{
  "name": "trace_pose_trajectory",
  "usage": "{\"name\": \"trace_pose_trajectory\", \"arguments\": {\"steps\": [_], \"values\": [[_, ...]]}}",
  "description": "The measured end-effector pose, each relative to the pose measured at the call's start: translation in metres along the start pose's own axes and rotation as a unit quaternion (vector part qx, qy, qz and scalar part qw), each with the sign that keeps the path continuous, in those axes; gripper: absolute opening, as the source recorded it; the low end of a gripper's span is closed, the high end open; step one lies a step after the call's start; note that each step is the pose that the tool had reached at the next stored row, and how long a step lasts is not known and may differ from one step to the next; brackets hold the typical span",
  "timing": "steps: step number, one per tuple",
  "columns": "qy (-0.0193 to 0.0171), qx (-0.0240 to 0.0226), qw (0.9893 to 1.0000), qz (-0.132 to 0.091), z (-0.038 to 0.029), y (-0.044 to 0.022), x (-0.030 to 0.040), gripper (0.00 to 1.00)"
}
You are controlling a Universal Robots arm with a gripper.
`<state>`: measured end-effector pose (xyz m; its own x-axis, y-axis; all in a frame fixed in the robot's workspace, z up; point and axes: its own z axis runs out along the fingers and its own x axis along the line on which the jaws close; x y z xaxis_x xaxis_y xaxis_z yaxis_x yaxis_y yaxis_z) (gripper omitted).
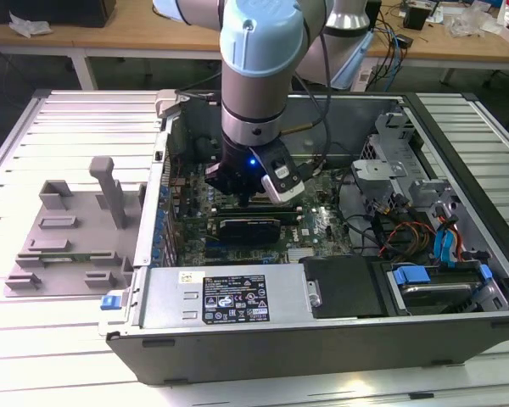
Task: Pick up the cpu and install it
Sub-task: 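Install the second cpu locking lever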
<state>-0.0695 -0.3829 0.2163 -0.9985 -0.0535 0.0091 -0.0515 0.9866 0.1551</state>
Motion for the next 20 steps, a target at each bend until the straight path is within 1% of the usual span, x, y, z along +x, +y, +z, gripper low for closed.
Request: {"name": "trace_pose_trajectory", "arguments": {"steps": [3, 5, 6, 7, 8, 9, 12, 15, 20], "values": [[-0.0001, -0.0016, 1.0, 0.0, 0.0045, -0.0015, 0.001, 0.11], [-0.0002, -0.0045, 1.0, 0.0, 0.006, -0.0018, 0.0023, 0.11], [-0.0005, -0.0094, 1.0, 0.0, 0.0078, -0.0019, 0.0049, 0.11], [-0.0006, -0.0136, 0.9999, 0.0, 0.0088, -0.0021, 0.0059, 0.11], [-0.0012, -0.021, 0.9998, 0.0, 0.01, -0.0022, 0.0059, 0.11], [-0.0014, -0.0265, 0.9996, 0.0, 0.0106, -0.0023, 0.0059, 0.11], [-0.0019, -0.0342, 0.9994, 0.0, 0.0126, -0.0026, 0.0059, 0.11], [-0.0017, -0.0356, 0.9994, 0.0, 0.015, -0.0032, 0.0059, 0.11], [-0.0021, -0.036, 0.9993, 0.001, 0.0158, -0.0051, 0.006, 0.11]]}}
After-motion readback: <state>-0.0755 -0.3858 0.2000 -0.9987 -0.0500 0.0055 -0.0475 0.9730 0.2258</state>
